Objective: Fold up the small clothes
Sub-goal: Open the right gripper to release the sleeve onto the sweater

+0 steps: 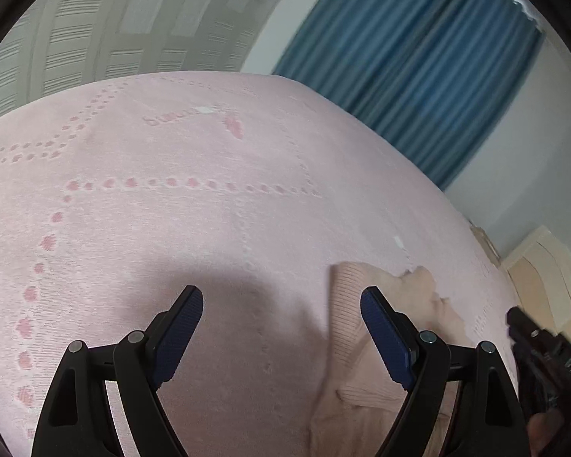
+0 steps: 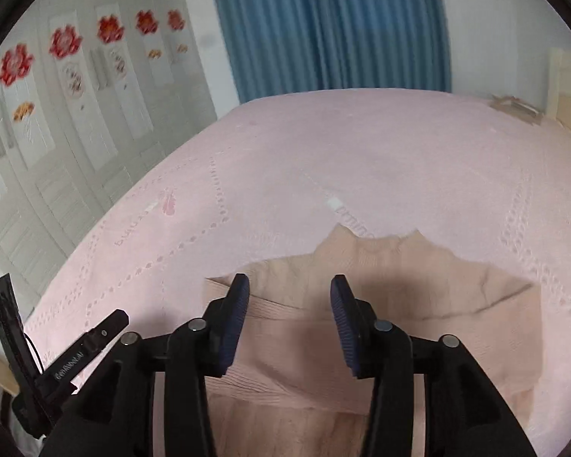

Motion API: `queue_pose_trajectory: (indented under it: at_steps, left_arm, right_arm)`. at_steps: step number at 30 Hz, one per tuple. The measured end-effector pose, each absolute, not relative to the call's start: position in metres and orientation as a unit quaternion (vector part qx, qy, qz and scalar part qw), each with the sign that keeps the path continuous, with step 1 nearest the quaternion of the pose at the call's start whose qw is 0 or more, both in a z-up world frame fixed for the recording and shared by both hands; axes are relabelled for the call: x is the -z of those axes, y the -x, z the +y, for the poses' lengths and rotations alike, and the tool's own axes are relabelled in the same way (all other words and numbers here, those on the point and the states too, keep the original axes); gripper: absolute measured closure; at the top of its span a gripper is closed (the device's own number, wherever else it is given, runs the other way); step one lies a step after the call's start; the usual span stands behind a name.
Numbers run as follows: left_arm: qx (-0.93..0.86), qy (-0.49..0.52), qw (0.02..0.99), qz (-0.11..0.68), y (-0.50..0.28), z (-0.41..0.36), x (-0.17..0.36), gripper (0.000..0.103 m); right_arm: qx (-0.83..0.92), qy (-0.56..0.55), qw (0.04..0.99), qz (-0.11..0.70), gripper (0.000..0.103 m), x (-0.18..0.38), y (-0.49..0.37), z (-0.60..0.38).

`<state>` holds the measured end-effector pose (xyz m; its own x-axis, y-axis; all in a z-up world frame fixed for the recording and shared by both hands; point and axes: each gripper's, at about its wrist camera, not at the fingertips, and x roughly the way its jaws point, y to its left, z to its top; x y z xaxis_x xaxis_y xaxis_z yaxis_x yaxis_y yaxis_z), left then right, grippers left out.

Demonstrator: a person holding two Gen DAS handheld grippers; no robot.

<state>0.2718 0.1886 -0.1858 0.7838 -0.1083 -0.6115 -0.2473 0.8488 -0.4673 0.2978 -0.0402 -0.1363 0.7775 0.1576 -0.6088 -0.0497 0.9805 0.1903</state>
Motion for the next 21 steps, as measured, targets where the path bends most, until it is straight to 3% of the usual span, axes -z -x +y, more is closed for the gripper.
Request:
queue_pose_trajectory:
  at_steps: [8, 12, 17, 21]
  left_arm:
    - [0.047, 0.231, 0.9, 0.367, -0.285, 0.135, 0.191, 0.02]
    - [0.064, 0.231, 0.889, 0.389, -0.29, 0.117, 0.202, 0.021]
    - [0.039, 0.217, 0.892, 0.395, -0.298, 0.103, 0.212, 0.032]
    - [0.032, 0.203, 0.896, 0.394, -0.299, 0.099, 0.213, 0.049]
  right_arm:
    - [0.031, -0.179, 0.919, 0.35, 0.058, 0.186, -0.281, -0.157]
    - [0.096, -0.155, 0.911, 0.371, 0.058, 0.212, -0.268, -0.197]
    - [0.127, -0.125, 0.894, 0.41, 0.058, 0.223, -0.257, -0.227]
    - [0.121, -0.118, 0.884, 0.436, 0.058, 0.233, -0.255, -0.231]
